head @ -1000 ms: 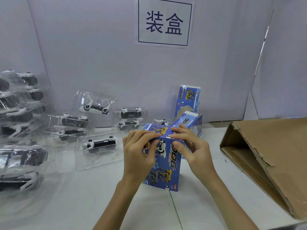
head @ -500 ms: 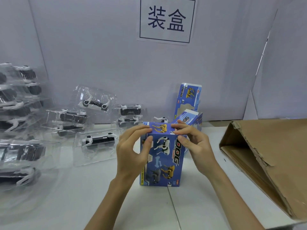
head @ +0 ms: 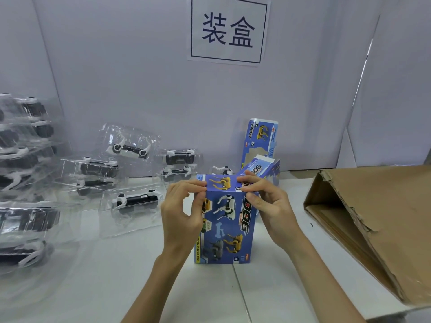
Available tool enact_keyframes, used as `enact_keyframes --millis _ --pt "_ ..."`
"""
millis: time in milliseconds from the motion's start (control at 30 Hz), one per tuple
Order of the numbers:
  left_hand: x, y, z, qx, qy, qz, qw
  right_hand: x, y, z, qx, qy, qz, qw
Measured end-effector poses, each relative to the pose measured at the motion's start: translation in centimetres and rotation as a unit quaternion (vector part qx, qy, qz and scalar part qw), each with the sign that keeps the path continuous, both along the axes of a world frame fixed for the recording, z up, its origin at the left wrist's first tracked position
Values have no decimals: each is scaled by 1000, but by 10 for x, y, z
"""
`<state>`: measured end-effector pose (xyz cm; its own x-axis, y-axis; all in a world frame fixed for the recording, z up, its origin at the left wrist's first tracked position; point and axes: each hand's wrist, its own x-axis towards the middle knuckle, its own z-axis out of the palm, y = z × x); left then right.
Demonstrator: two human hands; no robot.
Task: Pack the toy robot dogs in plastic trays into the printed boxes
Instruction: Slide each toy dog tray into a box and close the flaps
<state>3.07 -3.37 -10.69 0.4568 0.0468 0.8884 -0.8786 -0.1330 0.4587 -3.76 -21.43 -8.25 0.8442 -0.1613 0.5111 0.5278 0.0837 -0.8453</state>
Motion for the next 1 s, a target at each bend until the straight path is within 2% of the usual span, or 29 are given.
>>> enact_keyframes --millis 100,333,667,767,833,900,933,1000 --pt "0 0 1 -4 4 -5 1000 0 0 -2 13 -1 2 1000" --pt "5 4 0 -19 64 -46 997 6 5 -8 111 -5 13 994" --pt "2 3 3 -21 74 -50 996 1 -4 -3 12 -7 -3 1000" --pt "3 1 2 -14 112 -75 991 2 -6 0 -7 -8 -17 1000" --pt "6 2 1 -7 207 -146 967 3 -7 2 9 -4 -33 999" --pt "9 2 0 23 300 -239 923 4 -7 5 31 3 -51 998" --pt "10 1 -2 55 314 -274 907 5 -5 7 35 4 -71 997" --pt "8 -4 -7 101 295 -289 905 4 0 9 32 10 -129 991"
